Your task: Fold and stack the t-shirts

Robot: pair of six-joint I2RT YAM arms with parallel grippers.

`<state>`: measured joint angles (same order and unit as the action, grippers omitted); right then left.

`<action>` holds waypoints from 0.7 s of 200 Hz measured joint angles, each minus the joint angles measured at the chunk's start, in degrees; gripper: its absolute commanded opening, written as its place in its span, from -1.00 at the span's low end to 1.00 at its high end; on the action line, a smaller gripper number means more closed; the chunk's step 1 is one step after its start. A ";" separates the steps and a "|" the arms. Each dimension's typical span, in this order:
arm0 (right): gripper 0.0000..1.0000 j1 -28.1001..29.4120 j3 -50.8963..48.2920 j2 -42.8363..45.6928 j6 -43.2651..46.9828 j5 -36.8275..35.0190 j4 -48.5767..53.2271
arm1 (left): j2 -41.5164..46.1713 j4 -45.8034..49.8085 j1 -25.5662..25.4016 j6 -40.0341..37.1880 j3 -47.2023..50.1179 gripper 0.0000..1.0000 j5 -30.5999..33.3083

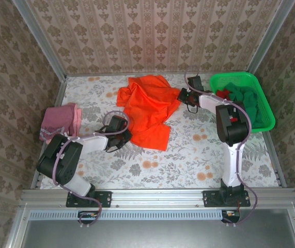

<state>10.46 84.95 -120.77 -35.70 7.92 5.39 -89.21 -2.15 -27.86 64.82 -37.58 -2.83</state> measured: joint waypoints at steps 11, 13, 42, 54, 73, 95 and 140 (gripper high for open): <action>-1.00 -0.09 -1.49 3.72 0.66 0.22 0.02 | 0.35 0.20 3.52 -2.01 -0.68 -1.00 0.00; -1.00 -0.09 -1.79 4.50 0.83 0.24 -0.02 | 0.46 0.28 4.28 -2.45 -0.83 -1.00 -0.02; -1.00 0.35 -5.22 16.85 2.43 1.40 -0.07 | 2.27 4.13 13.29 -8.81 -5.44 -1.00 -2.64; -1.00 0.94 -6.51 22.03 3.06 1.77 -0.04 | 3.10 6.10 16.44 -11.30 -8.00 -1.00 -4.61; -1.00 2.47 -7.82 28.68 4.39 2.43 0.15 | 5.51 8.81 20.22 -14.10 -10.97 -1.00 -7.85; -1.00 4.20 -8.94 34.14 5.66 2.80 0.94 | 9.33 12.22 23.15 -15.89 -13.18 -1.00 -10.62; -1.00 7.21 -14.36 47.04 7.91 1.31 5.05 | 19.37 21.88 24.70 -17.33 -16.13 -1.00 -12.92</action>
<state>17.67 70.59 -73.73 -27.79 9.23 10.44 -69.84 19.73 -3.16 47.48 -53.71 -15.75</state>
